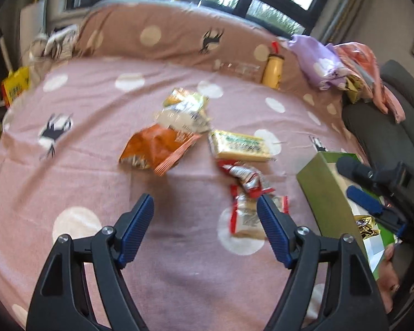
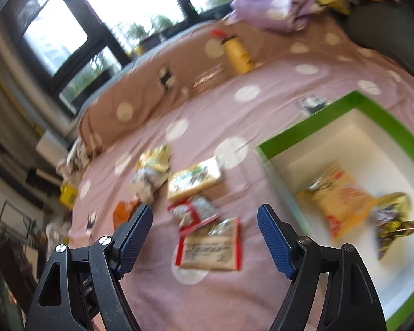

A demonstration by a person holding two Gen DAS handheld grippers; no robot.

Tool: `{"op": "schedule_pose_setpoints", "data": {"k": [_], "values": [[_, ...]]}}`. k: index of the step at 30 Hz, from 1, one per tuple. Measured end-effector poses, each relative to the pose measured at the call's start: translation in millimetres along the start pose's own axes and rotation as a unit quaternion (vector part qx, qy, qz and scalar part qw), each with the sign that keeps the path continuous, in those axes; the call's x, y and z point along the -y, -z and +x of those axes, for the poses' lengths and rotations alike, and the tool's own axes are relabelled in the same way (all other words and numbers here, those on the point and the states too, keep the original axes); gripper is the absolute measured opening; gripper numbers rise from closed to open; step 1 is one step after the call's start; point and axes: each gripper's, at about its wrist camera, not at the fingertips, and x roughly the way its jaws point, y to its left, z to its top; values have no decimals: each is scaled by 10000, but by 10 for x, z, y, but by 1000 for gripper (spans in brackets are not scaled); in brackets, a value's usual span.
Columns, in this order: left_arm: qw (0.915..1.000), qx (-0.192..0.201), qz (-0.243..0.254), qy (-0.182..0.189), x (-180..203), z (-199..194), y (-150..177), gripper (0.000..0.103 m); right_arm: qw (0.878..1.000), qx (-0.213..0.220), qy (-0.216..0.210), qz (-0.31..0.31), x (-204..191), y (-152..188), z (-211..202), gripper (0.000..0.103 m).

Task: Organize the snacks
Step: 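Move the right gripper to the white bag with red edges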

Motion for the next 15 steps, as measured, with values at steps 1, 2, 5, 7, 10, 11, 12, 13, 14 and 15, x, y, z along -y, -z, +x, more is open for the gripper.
{"op": "schedule_pose_setpoints", "data": {"k": [1,2,5,7,10,11,12,13,14,15], "values": [[10000,-49,-53,4,-28,17,6,77,9999,-148,29,-57,-35,21,76,79],[9999,-109,-85,-8,-53,47,13,77,9995,-283,68,-92,-59,42,149,79],[9993,-349,-86,-73,-60,152,28,77,9978,-627,183,-68,-79,90,323,79],[9988,-477,-111,11,-64,222,55,76,9961,-850,230,25,-57,125,434,79],[9977,-613,-147,258,-51,315,77,75,9940,-1014,399,88,-29,158,563,79],[9972,-649,-149,329,-35,344,85,75,9934,-1040,470,86,-18,159,596,79],[9968,-691,-138,386,-12,376,89,74,9929,-1063,524,86,-5,161,634,79],[9963,-746,-102,420,22,421,96,74,9924,-1092,553,86,3,162,671,79],[9959,-787,-68,449,56,450,102,72,9919,-1137,564,89,20,167,707,79],[9953,-838,-30,491,86,483,108,71,9914,-1182,554,94,32,173,742,79]]}}
